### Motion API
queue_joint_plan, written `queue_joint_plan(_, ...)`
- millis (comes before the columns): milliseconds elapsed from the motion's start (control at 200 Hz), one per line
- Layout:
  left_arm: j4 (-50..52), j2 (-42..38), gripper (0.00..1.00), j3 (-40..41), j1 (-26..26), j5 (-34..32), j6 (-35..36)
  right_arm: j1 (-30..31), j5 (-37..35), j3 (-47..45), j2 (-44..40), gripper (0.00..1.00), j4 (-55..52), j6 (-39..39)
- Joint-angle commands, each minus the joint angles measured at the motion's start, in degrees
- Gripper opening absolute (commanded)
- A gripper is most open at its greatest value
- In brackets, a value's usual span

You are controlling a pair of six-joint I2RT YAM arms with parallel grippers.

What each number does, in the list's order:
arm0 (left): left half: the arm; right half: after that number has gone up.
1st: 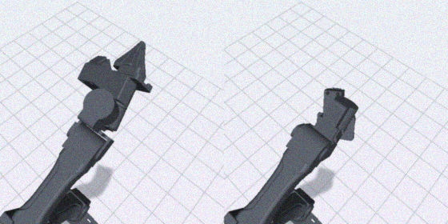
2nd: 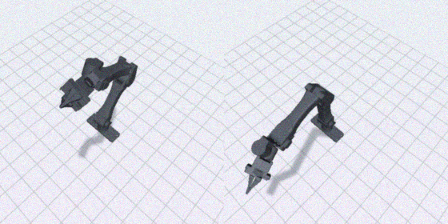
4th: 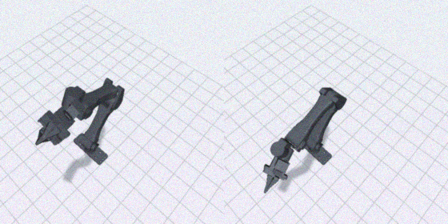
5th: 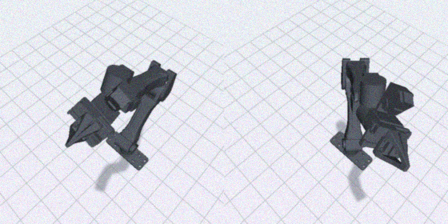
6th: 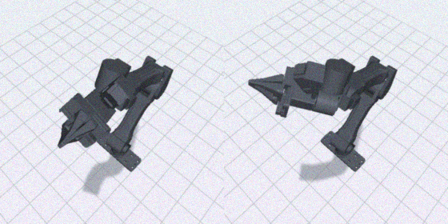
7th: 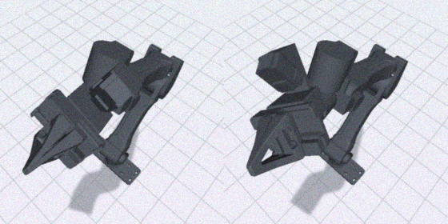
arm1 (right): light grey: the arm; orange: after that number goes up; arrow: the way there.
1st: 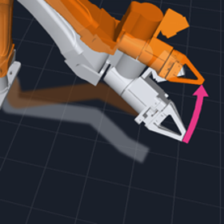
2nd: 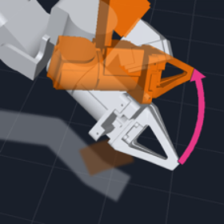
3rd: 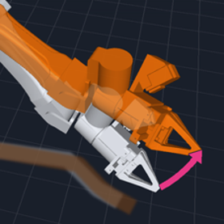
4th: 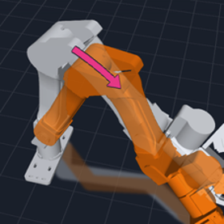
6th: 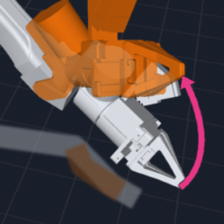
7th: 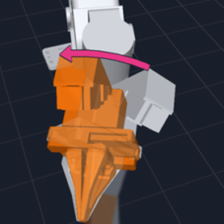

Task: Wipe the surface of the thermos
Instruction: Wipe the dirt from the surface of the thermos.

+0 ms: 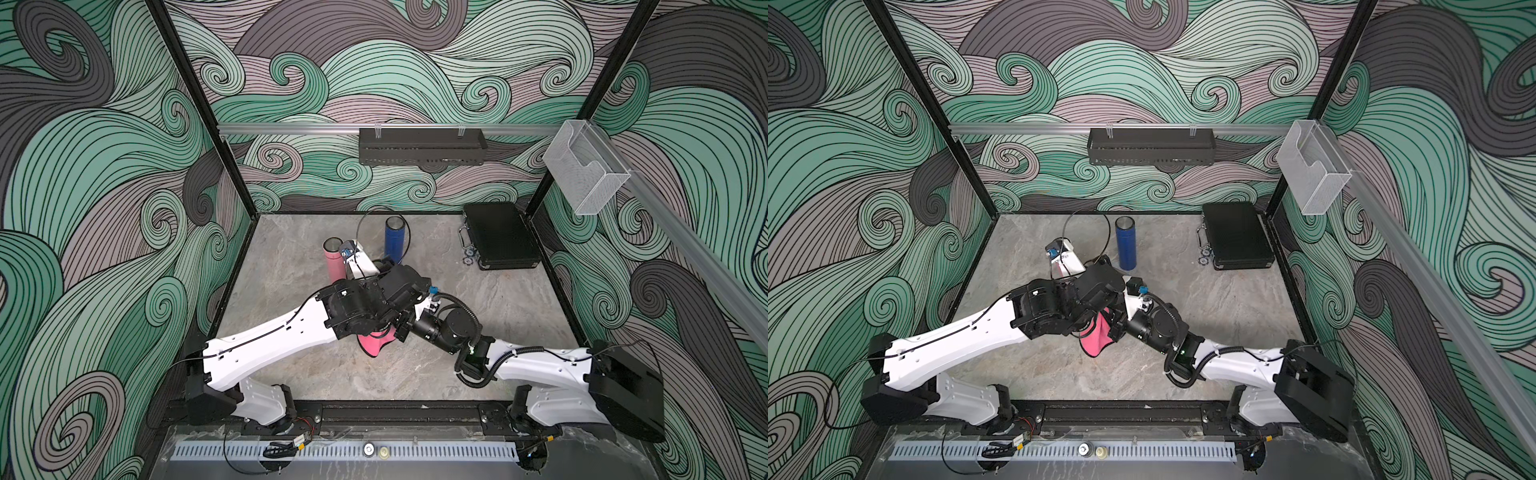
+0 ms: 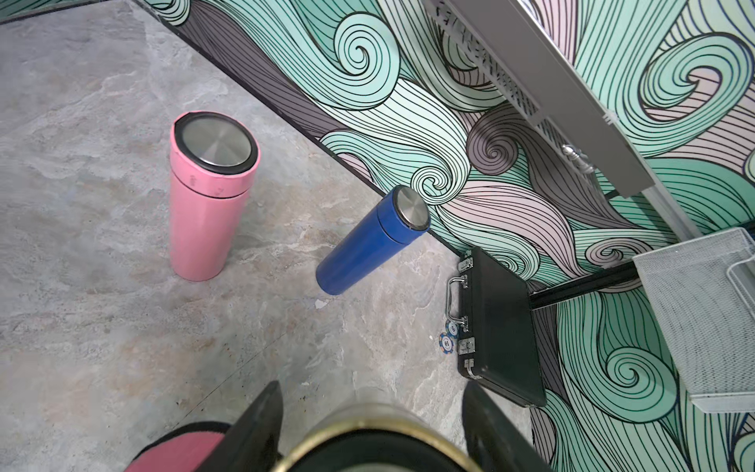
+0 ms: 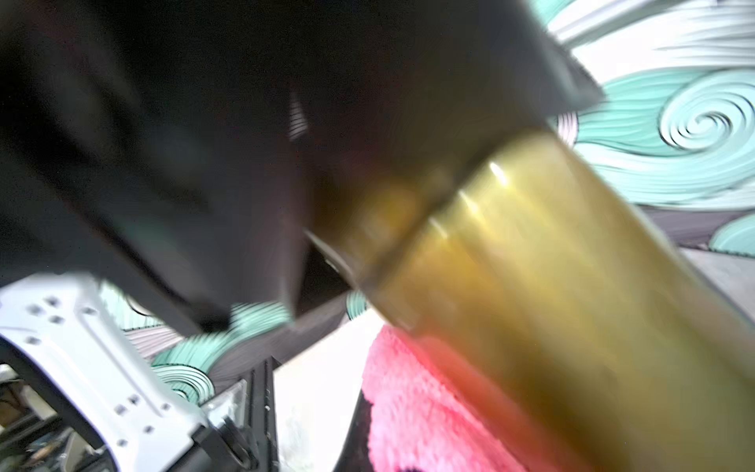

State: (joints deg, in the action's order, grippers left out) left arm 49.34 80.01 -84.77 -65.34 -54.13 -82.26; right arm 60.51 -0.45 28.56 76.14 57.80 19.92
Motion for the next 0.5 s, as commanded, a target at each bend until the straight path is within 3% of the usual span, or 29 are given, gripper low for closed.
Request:
queue_joint_plan(0,4.06,-3.05,0.00,-1.54,-0.56,-2.52,-5.09,-0.84,-6.24,-2.92,1.58,0.00,6.71,-0.67)
queue_joint_plan(240,5.48,-2.91,0.00,-1.83,-0.64,-3.46,-7.02,0.61,0.00,2.67,0.19,0.00,1.72,-2.51)
queue_joint_plan(495,4.74,-2.48,0.00,-1.82,-0.57,-3.56,-7.21,2.18,1.03,8.41,1.11,0.00,0.97,-3.09)
